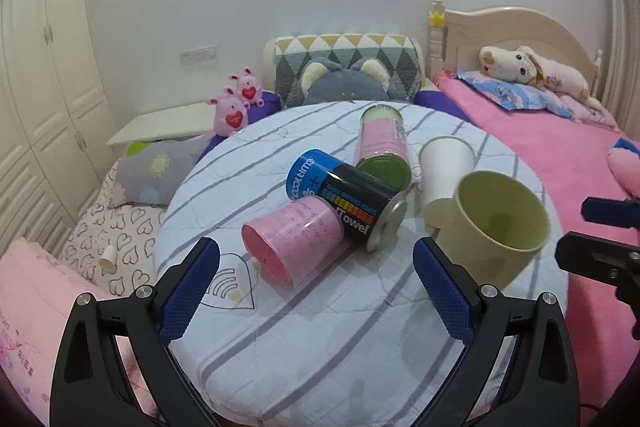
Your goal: Flip cup upright
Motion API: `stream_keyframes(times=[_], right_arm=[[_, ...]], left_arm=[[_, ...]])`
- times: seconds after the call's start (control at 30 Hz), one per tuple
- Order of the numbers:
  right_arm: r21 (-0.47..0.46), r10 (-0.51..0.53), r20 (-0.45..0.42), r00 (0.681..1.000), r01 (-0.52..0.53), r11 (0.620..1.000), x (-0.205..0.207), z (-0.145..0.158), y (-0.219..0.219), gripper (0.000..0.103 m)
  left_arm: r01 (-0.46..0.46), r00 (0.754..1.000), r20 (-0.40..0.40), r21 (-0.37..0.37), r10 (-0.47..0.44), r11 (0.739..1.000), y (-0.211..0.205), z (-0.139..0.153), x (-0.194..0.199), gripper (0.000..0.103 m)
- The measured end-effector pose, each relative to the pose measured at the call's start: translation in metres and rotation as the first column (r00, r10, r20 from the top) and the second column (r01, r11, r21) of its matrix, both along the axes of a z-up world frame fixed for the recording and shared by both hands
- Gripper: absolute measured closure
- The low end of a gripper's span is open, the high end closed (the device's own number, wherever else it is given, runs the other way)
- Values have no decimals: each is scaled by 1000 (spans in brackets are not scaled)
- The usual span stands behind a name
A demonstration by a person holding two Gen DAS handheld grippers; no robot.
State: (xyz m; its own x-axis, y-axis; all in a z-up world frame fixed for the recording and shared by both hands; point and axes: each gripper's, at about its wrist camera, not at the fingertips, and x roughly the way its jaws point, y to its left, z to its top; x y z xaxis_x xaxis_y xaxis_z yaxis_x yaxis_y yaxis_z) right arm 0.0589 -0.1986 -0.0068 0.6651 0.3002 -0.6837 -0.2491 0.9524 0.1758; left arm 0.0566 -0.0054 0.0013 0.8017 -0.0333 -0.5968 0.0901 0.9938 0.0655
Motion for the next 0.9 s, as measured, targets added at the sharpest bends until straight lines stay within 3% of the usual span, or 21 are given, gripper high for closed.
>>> stream_keyframes(times=[0.17, 0.37, 0.73, 0.9], right_arm=[[35, -23, 50, 998, 21, 999, -12, -6, -7, 17], [39, -91, 196, 976, 85, 996, -39, -10, -13, 17], [30, -173, 444, 879, 179, 983, -85, -18, -14, 17], [36, -172, 512, 842, 179, 983, -99, -23, -8, 17]], left_arm=[[23, 999, 26, 8, -23, 1000, -5, 1, -16, 4], [50, 996, 74, 13, -51, 999, -12, 2, -35, 4], [47, 971, 235, -7, -44, 999, -21, -2, -81, 4], [29, 961, 274, -17, -23, 999, -20, -8, -97, 3]])
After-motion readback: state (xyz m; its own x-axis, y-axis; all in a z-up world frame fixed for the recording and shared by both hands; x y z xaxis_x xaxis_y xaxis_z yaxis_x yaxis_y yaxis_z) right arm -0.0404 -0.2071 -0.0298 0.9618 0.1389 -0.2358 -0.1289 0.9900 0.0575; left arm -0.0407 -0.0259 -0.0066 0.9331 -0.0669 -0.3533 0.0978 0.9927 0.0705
